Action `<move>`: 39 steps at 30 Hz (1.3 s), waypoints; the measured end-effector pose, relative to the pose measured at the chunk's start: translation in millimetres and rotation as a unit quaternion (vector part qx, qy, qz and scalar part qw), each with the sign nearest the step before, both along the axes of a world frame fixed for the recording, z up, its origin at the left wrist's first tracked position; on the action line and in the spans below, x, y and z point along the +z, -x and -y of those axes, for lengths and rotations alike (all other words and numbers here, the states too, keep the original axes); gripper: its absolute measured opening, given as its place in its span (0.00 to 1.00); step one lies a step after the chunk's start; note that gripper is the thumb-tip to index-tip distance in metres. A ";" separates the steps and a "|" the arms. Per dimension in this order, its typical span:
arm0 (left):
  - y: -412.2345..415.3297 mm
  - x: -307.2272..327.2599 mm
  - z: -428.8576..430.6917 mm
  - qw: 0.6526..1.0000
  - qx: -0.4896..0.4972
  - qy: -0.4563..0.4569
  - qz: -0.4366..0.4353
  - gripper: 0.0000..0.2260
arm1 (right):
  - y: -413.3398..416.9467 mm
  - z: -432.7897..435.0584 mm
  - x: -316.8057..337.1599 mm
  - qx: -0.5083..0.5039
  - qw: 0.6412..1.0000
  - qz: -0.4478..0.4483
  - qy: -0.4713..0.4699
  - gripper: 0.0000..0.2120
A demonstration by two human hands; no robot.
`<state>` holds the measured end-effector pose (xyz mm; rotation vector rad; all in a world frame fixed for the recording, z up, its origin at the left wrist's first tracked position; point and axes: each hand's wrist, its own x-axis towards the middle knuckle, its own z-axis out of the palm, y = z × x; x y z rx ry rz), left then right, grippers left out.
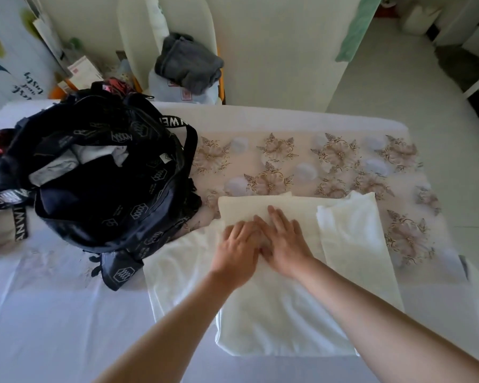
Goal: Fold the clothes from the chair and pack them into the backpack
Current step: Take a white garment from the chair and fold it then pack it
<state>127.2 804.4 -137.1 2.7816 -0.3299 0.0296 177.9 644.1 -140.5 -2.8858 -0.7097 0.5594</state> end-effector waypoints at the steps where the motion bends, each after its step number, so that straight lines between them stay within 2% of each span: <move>1: 18.2 -11.2 -5.4 0.999 -0.001 -0.023 -0.031 0.24 | 3.3 -3.0 -0.3 0.007 1.000 -0.016 0.024 0.34; 3: 49.8 -24.9 -22.5 0.994 -0.002 -0.069 -0.088 0.33 | 5.3 -7.9 2.5 0.009 0.998 -0.023 0.057 0.35; 5: 72.3 -23.3 -35.6 0.989 -0.014 -0.075 -0.130 0.40 | 6.6 -15.2 9.7 0.024 0.997 -0.005 0.071 0.35; 8: 95.7 -7.8 -41.2 0.980 -0.035 -0.081 -0.177 0.51 | 16.1 -34.9 19.4 0.109 0.993 0.018 0.029 0.34; 11: 117.4 -1.9 -47.5 0.974 -0.051 -0.089 -0.201 0.55 | 29.4 -58.0 22.7 0.175 0.982 -0.022 0.069 0.31; 12: 123.1 -0.4 -50.7 0.976 -0.043 -0.072 -0.201 0.52 | 32.1 -65.5 24.9 0.176 0.980 -0.008 0.089 0.30; 14: 131.0 5.6 -56.9 0.986 0.021 0.006 -0.164 0.38 | 34.7 -81.6 34.8 0.172 0.978 0.061 0.096 0.24; 16: 136.7 11.2 -64.7 0.981 0.153 0.077 -0.093 0.21 | 34.2 -102.6 43.2 0.190 0.973 0.114 0.066 0.17; 18: 141.7 12.5 -77.4 0.951 0.293 0.092 -0.036 0.13 | 34.0 -128.2 48.9 0.220 0.969 0.111 0.013 0.17; 20: 147.2 12.7 -91.3 0.912 0.398 0.086 -0.057 0.14 | 34.5 -155.5 50.1 0.245 0.966 0.083 -0.016 0.20; 22: 151.7 11.9 -101.0 0.885 0.444 0.080 -0.116 0.20 | 33.5 -179.2 47.7 0.247 0.967 0.052 -0.013 0.21; 25: 151.0 12.7 -107.3 0.854 0.482 0.123 -0.151 0.24 | 33.4 -201.3 37.1 0.213 0.976 0.022 0.024 0.20; 28: 144.9 14.4 -107.5 0.816 0.521 0.178 -0.174 0.20 | 40.0 -205.5 28.8 0.197 0.979 0.028 0.050 0.18; 30: 141.9 15.7 -106.7 0.804 0.527 0.194 -0.194 0.19 | 42.3 -201.9 25.7 0.180 0.983 0.006 0.031 0.17; 32: 140.5 16.9 -108.0 0.796 0.528 0.204 -0.214 0.20 | 40.3 -194.6 28.4 0.152 0.987 -0.036 -0.035 0.15; 34: 139.4 21.3 -109.2 0.815 0.507 0.166 -0.225 0.18 | 36.0 -183.9 37.0 0.115 0.984 -0.064 -0.117 0.12; 36: 136.4 30.9 -107.9 0.856 0.460 0.142 -0.191 0.10 | 29.4 -168.8 51.2 0.074 0.977 -0.087 -0.179 0.13; 39: 124.2 64.6 -98.5 0.890 0.385 0.189 -0.157 0.06 | 13.4 -136.4 73.5 0.042 0.965 -0.102 -0.239 0.15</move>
